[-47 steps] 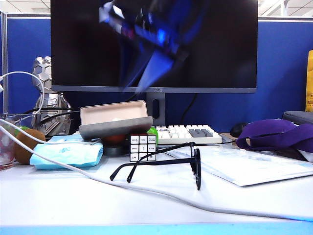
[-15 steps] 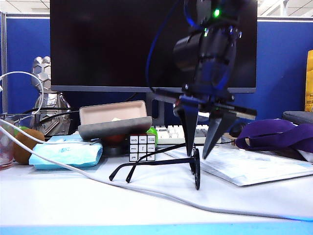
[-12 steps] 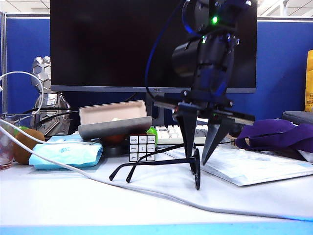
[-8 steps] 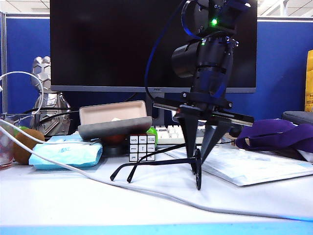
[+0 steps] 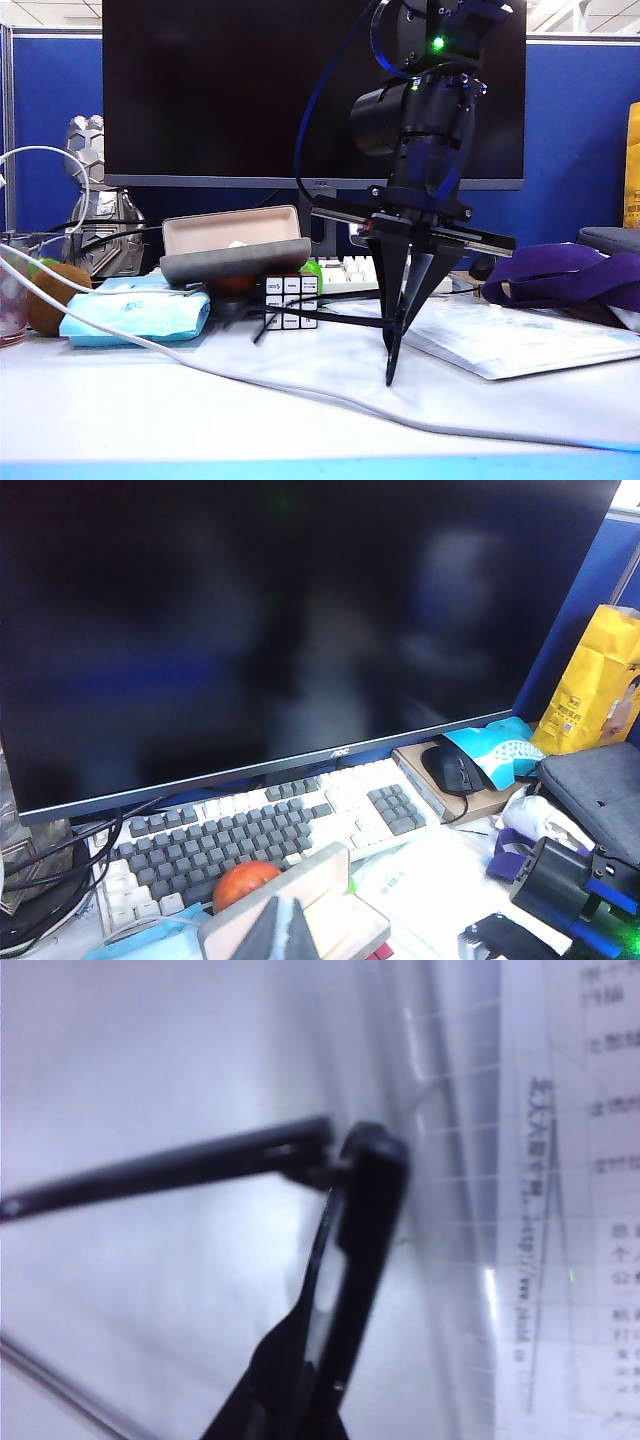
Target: Pick up the glasses, fold the temples of the glasses, place the glasses into the glasses case, and finally close the glasses case.
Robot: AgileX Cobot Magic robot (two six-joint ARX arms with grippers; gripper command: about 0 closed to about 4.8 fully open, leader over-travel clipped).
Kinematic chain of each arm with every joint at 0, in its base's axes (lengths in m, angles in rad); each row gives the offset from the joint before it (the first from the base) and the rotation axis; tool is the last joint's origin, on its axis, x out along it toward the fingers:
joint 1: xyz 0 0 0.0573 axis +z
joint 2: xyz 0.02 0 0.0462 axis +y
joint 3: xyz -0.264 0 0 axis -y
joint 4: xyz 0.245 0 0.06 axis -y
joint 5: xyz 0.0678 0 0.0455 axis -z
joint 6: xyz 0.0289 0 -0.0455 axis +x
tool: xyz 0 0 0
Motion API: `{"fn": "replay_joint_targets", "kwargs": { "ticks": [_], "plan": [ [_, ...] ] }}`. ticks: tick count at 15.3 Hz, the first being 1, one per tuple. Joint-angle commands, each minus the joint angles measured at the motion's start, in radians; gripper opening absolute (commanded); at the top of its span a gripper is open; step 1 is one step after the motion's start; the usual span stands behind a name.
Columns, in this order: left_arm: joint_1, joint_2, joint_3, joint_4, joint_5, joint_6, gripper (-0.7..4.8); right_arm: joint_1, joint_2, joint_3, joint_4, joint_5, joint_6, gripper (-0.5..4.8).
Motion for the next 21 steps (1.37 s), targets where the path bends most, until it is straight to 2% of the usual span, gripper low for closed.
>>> {"fn": "replay_joint_targets", "kwargs": {
  "ticks": [1,7,8,9,10,11,12,17,21],
  "plan": [
    [0.000,-0.001,0.006,0.001,0.005,0.001,-0.05,0.001,-0.008,0.004,0.013,-0.081,-0.012,-0.05],
    [0.000,-0.001,0.006,-0.001,0.023,0.001,-0.05,0.002,-0.051,0.010,0.183,-0.524,-0.068,-0.05],
    [0.000,-0.001,0.006,0.001,0.053,0.003,-0.05,0.002,-0.062,0.010,0.223,-0.602,-0.081,-0.05],
    [0.000,-0.001,0.006,0.014,0.129,0.008,-0.05,0.003,-0.086,0.010,0.290,-0.727,-0.084,-0.05],
    [0.000,-0.001,0.006,0.021,0.183,0.026,-0.05,0.008,-0.106,0.010,0.335,-0.778,-0.085,-0.05],
    [0.000,-0.001,0.006,0.025,0.209,0.032,-0.05,0.008,-0.118,0.010,0.360,-0.805,-0.085,-0.05],
    [0.000,0.000,0.006,0.040,0.277,0.031,-0.05,0.014,-0.145,0.010,0.416,-0.858,-0.081,-0.05],
    [0.000,0.008,0.006,0.138,0.415,0.019,-0.05,0.074,-0.268,0.010,0.592,-0.977,-0.071,-0.05],
    [-0.032,0.026,0.006,0.201,0.569,-0.006,-0.05,0.177,-0.289,0.010,0.762,-1.052,0.056,-0.05]
  ]
}}
